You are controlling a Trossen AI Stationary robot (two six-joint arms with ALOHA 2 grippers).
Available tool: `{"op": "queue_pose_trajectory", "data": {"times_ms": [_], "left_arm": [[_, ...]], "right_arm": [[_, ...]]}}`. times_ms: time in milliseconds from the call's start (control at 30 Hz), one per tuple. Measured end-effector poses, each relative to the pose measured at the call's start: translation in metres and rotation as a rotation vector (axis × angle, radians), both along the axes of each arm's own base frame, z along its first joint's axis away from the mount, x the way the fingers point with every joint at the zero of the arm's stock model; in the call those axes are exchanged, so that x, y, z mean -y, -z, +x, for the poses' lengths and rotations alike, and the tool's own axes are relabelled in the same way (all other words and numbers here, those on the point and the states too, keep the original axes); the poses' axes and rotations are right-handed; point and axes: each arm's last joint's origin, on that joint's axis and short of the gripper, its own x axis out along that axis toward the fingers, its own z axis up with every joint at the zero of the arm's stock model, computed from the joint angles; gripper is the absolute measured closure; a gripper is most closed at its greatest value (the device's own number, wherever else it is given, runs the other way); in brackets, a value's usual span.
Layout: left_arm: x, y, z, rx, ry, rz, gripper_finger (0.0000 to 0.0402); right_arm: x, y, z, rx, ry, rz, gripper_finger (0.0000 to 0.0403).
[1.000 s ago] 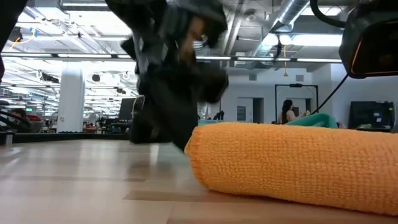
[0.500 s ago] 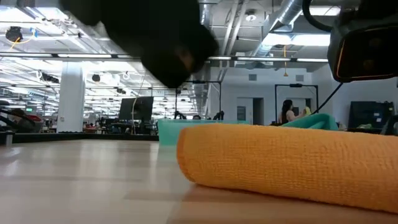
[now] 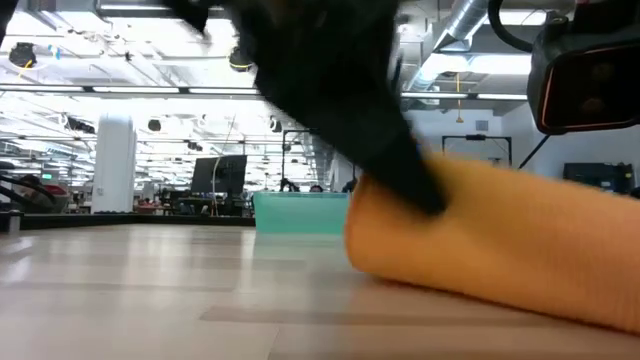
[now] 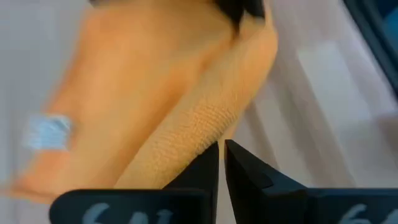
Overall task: Roll microfiber towels into tight, uniform cylinder then place into a basket
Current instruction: Roll the yellow microfiber cloth on the table
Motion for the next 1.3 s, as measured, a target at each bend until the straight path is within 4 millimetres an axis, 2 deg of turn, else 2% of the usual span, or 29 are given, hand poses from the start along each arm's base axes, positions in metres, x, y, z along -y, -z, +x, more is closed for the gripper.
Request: {"op": "queue_pose_trajectory", "data": {"times_ms": [67,133,333,467,567,633,733,800,867,1033,1167,1300], "left_arm": [[0.003,-0.007,0.001,0.031,-0.013,0.013,0.0381],[0.004,-0.005,0.0,0.032,-0.024,0.014,0.0381],[0.003,0.027,0.005,-0.03,-0.07,0.019,0.0381],[0.006,0.033,0.005,-0.046,-0.071,0.012,0.0381],[0.011,0.026,-0.003,-0.073,-0.076,0.01,0.0381],[0.017,0.014,-0.015,-0.085,-0.074,0.045,0.0381],[0.024,-0.012,-0.028,-0.002,-0.117,0.154,0.0381],[0.024,-0.027,-0.031,0.06,-0.154,0.182,0.0381],[0.021,-0.035,-0.029,0.09,-0.168,0.166,0.0381],[0.01,-0.035,-0.013,0.129,-0.161,0.096,0.0381],[-0.008,-0.015,0.004,0.042,-0.108,-0.017,0.0381],[-0.015,-0.012,0.009,0.024,-0.121,-0.063,0.0381]], "right_arm": [[0.0,0.0,0.0,-0.001,0.001,0.0,0.0393],[0.001,0.0,0.001,-0.001,0.0,-0.002,0.0393],[0.001,0.0,0.001,-0.004,0.006,-0.007,0.0393],[0.0,0.0,0.0,-0.008,0.012,-0.002,0.0393],[0.0,0.0,0.0,-0.006,0.015,-0.004,0.0393],[0.0,0.0,0.0,-0.007,0.014,-0.003,0.0393],[0.002,0.0,0.001,-0.008,0.011,-0.002,0.0393],[0.002,0.0,0.001,-0.002,0.003,-0.009,0.0393],[0.001,0.0,0.001,0.007,-0.008,-0.015,0.0393],[-0.002,0.0,-0.002,0.032,-0.046,-0.032,0.0392],[-0.002,0.0,-0.002,0.029,-0.046,-0.036,0.0392],[-0.002,0.0,-0.002,0.029,-0.046,-0.036,0.0392]]}}
